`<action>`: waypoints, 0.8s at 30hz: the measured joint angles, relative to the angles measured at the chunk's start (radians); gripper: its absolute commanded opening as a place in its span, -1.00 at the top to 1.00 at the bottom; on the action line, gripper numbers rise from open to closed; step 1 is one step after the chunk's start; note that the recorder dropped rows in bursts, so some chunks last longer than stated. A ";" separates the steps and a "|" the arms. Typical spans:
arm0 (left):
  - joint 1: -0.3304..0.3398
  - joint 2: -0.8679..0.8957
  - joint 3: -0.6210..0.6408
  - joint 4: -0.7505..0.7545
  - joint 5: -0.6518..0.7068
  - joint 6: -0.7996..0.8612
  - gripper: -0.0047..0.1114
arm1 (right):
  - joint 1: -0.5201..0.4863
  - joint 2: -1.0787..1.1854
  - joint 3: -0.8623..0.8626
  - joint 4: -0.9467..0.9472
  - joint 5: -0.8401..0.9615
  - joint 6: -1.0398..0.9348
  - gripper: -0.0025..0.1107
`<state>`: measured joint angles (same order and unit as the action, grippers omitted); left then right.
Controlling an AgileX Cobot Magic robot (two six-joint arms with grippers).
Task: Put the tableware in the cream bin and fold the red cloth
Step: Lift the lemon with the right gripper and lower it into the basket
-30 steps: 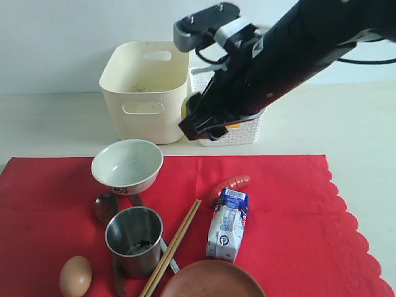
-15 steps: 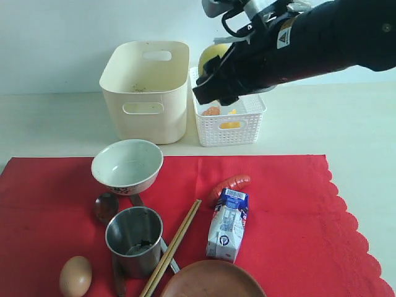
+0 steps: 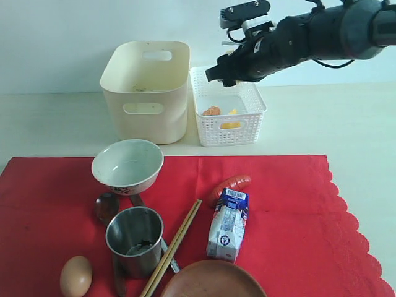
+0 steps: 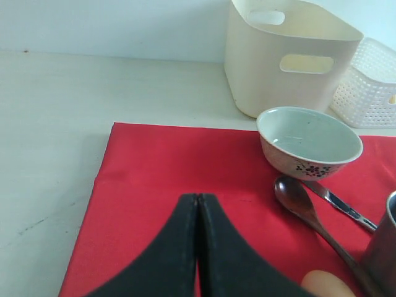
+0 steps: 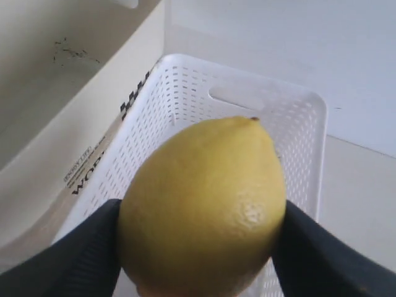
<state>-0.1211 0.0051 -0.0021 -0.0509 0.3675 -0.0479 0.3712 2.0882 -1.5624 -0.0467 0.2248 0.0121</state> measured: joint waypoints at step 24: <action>0.000 0.000 0.000 0.000 0.000 0.000 0.92 | -0.001 0.373 -0.433 0.000 0.244 0.002 0.31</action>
<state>-0.1211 0.0051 -0.0021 -0.0509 0.3675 -0.0479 0.3704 2.4616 -1.9957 -0.0467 0.4689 0.0145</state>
